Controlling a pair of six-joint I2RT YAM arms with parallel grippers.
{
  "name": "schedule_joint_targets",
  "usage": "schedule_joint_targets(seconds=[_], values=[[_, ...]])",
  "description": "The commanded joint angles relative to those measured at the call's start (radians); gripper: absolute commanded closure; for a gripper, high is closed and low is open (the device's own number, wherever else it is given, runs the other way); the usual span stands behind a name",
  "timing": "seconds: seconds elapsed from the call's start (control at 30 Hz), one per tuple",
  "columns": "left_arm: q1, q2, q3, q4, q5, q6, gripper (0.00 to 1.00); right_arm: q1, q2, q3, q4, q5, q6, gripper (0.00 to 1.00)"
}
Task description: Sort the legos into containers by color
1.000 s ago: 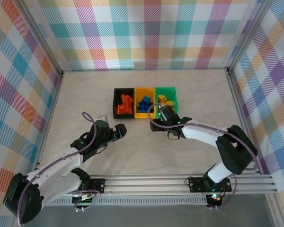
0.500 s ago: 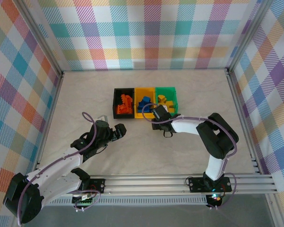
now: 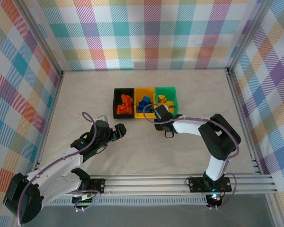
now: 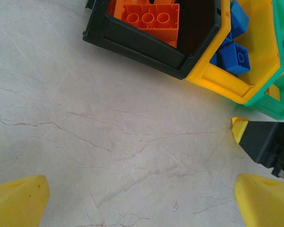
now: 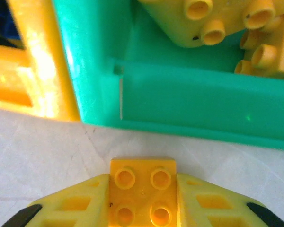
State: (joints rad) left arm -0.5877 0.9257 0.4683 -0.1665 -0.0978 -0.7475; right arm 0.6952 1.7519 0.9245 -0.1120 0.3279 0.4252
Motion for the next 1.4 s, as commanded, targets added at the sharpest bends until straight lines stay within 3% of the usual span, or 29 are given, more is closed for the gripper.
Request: schedule_joint_targets(seconds=[0.0,0.17,0.27,0.5,0.8,0.87,1.0,1.1,1.13,1.17,1.27,1.37], values=[[0.000,0.001,0.022,-0.018,-0.016,0.002,0.00,0.001,-0.112,-0.039,0.024,-0.031,-0.026,0.65],[0.000,0.004,0.018,-0.012,-0.013,0.000,0.00,0.000,-0.298,-0.085,0.004,-0.040,-0.051,0.64],[0.000,0.006,0.017,-0.008,-0.014,0.000,0.00,-0.042,-0.330,-0.018,-0.064,-0.043,-0.069,0.63],[0.001,0.005,0.031,-0.024,-0.020,-0.002,0.00,-0.190,-0.117,0.231,-0.164,-0.093,-0.076,0.63],[0.000,-0.015,0.049,-0.051,-0.026,-0.004,0.00,-0.242,0.057,0.466,-0.227,-0.061,-0.097,0.60],[0.001,-0.013,0.052,-0.054,-0.023,-0.006,0.00,-0.248,0.077,0.494,-0.241,-0.045,-0.095,0.54],[0.002,-0.010,0.067,-0.070,-0.026,-0.004,0.00,-0.260,0.077,0.509,-0.235,-0.045,-0.105,0.29],[0.002,-0.011,0.090,-0.088,-0.038,0.005,0.00,-0.260,0.013,0.462,-0.179,-0.069,-0.116,0.18],[0.002,-0.011,0.102,-0.096,-0.046,0.013,0.00,-0.260,-0.026,0.427,-0.144,-0.084,-0.116,0.05],[0.002,-0.011,0.116,-0.102,-0.059,0.019,0.00,-0.260,-0.062,0.387,-0.112,-0.093,-0.112,0.00],[0.002,-0.006,0.170,-0.103,-0.125,0.060,0.00,-0.260,-0.200,0.241,-0.002,-0.120,-0.094,0.00],[0.002,0.020,0.218,-0.078,-0.270,0.149,0.00,-0.259,-0.318,0.098,0.087,-0.153,-0.086,0.00]])
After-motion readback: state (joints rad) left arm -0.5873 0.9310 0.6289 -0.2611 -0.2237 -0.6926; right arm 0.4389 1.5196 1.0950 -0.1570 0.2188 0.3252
